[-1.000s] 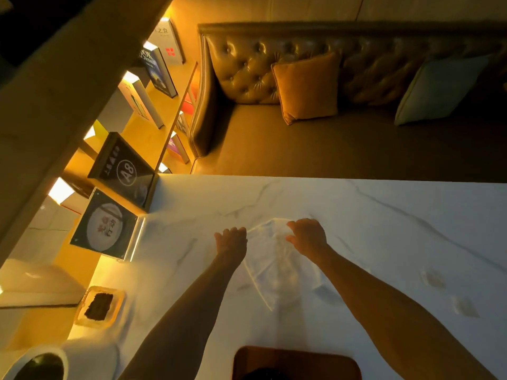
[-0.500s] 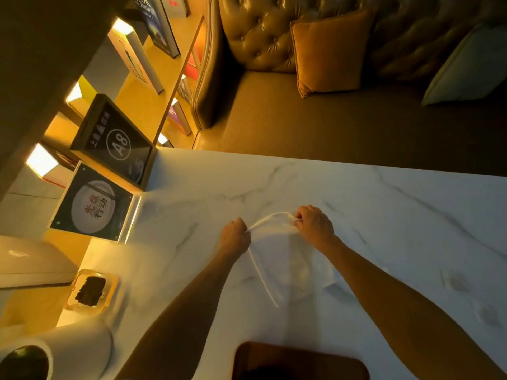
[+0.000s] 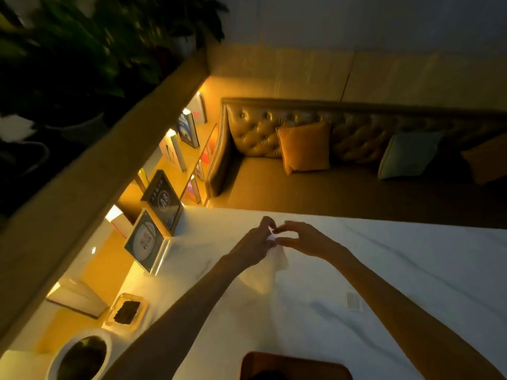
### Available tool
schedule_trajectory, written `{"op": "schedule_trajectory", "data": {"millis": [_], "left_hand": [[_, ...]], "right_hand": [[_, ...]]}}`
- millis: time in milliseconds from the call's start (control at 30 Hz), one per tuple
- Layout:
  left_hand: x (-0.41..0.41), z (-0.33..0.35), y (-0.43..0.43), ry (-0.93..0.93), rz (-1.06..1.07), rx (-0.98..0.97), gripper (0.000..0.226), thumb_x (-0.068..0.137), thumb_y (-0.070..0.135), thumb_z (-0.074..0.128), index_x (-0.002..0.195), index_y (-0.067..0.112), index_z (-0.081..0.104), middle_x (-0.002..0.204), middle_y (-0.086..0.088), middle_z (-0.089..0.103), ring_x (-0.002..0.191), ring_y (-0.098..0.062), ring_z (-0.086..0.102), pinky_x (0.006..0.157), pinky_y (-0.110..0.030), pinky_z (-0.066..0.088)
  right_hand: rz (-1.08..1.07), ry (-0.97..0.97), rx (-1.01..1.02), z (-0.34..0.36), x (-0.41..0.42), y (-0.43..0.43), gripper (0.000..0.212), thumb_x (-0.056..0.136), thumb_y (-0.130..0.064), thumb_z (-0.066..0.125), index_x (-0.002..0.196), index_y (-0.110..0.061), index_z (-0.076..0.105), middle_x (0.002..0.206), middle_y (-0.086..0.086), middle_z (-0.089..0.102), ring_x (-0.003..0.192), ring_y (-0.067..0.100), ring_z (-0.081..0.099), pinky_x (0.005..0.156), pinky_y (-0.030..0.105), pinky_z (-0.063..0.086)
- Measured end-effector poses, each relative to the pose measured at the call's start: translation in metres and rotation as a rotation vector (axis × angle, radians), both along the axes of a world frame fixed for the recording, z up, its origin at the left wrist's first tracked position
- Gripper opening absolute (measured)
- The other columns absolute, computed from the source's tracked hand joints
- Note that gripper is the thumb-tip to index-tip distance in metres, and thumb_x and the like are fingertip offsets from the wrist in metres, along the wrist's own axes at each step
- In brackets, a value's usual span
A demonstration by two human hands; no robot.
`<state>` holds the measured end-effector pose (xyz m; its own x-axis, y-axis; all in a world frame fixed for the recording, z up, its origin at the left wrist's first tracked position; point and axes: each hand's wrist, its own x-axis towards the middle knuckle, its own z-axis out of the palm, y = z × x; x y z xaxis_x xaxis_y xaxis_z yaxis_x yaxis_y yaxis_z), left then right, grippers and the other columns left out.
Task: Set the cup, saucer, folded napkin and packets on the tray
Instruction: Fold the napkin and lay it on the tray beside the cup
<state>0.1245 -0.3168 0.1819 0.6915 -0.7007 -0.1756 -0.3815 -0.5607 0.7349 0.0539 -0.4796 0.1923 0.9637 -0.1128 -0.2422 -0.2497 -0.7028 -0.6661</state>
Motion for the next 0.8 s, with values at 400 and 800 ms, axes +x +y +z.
{"op": "schedule_trajectory", "data": {"millis": [400, 800], "left_hand": [[-0.051, 0.165, 0.127, -0.157, 0.038, -0.235, 0.031, 0.095, 0.033, 0.054, 0.120, 0.016, 0.051, 0.112, -0.009, 0.061, 0.099, -0.023, 0.061, 0.084, -0.040, 0.055], [-0.057, 0.196, 0.197, 0.073, 0.155, -0.475, 0.020, 0.089, 0.032, 0.065, 0.102, 0.018, 0.071, 0.099, -0.009, 0.072, 0.091, -0.024, 0.072, 0.074, -0.033, 0.061]], "right_hand": [[0.029, -0.589, 0.016, 0.201, -0.049, 0.103, 0.023, 0.096, -0.023, 0.053, 0.111, -0.006, 0.056, 0.103, 0.009, 0.061, 0.093, 0.021, 0.063, 0.079, 0.037, 0.055], [-0.234, -0.774, 0.169, 0.247, -0.127, 0.053, 0.021, 0.093, -0.021, 0.057, 0.114, -0.015, 0.059, 0.105, 0.004, 0.062, 0.093, 0.018, 0.064, 0.078, 0.032, 0.058]]}}
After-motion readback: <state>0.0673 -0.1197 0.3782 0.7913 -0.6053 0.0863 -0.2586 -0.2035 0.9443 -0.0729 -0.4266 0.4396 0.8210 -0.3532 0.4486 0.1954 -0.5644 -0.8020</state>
